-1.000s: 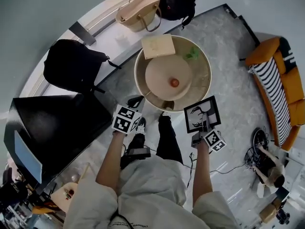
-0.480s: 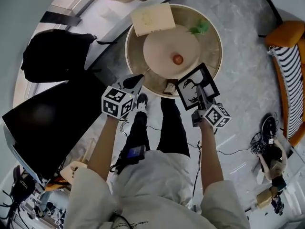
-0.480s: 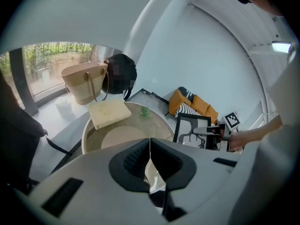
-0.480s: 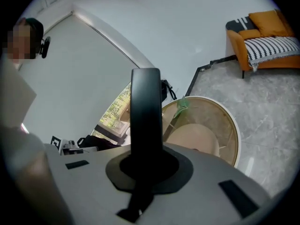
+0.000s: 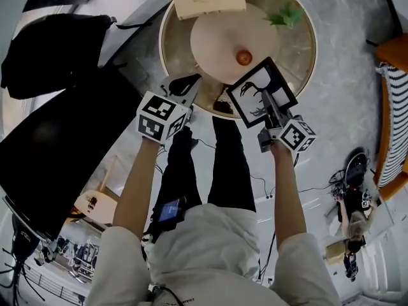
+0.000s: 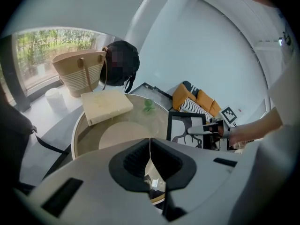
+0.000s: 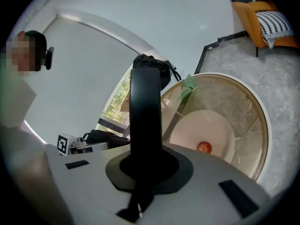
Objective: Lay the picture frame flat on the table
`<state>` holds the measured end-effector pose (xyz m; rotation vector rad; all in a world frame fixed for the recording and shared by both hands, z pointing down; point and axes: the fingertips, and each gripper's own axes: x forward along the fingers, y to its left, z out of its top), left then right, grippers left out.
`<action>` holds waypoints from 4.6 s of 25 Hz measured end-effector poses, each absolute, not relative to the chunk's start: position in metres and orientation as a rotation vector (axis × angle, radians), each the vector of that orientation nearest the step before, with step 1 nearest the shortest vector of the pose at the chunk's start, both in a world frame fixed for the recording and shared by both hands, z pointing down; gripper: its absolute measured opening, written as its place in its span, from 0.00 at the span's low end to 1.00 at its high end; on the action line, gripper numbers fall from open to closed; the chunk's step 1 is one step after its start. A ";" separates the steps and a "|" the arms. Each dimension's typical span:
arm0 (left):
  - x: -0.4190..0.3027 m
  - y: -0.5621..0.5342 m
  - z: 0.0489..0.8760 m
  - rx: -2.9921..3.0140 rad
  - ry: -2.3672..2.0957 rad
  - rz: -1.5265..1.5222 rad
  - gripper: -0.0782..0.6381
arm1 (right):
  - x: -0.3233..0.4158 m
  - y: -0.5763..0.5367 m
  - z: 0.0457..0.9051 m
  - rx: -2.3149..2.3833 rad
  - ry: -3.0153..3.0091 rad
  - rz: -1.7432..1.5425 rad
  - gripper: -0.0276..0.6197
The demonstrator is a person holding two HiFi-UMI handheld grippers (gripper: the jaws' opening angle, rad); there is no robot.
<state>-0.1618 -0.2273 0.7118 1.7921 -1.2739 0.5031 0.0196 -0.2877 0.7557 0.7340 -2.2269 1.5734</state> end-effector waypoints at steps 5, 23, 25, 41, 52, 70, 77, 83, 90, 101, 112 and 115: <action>-0.150 -0.234 0.745 1.810 -1.226 0.526 0.14 | 0.007 -0.307 0.788 0.806 -2.180 1.781 0.10; -0.106 -0.260 0.853 1.805 -1.132 0.709 0.14 | 0.008 -0.327 0.855 0.986 -2.088 2.039 0.10; -0.101 -0.268 0.861 1.788 -1.140 0.688 0.14 | 0.007 -0.330 0.857 0.988 -2.104 2.057 0.10; -0.071 -0.284 0.903 1.874 -1.062 0.785 0.14 | 0.023 -0.324 0.897 1.149 -1.893 2.329 0.11; -0.090 -0.295 0.904 1.795 -1.183 0.764 0.14 | 0.026 -0.296 0.900 1.033 -1.772 2.267 0.22; -0.088 -0.293 0.904 1.779 -1.226 0.706 0.14 | 0.051 -0.261 0.910 1.022 -1.607 2.289 0.23; -0.086 -0.292 0.904 1.784 -1.245 0.671 0.14 | 0.053 -0.258 0.912 1.085 -1.556 2.248 0.23; -0.077 -0.278 0.905 1.781 -1.230 0.649 0.14 | 0.053 -0.256 0.917 1.274 -1.405 2.180 0.23; -0.051 -0.249 0.905 1.795 -1.168 0.625 0.14 | 0.055 -0.253 0.914 1.353 -1.368 1.984 0.22; -0.040 -0.231 0.892 1.844 -1.141 0.614 0.14 | 0.058 -0.239 0.895 1.374 -1.480 1.957 0.23; -0.048 -0.193 0.823 1.978 -1.086 0.718 0.14 | 0.031 -0.217 0.808 1.364 -1.834 1.675 0.23; -0.051 -0.179 0.792 2.001 -1.083 0.726 0.14 | 0.028 -0.201 0.776 1.387 -1.888 1.617 0.23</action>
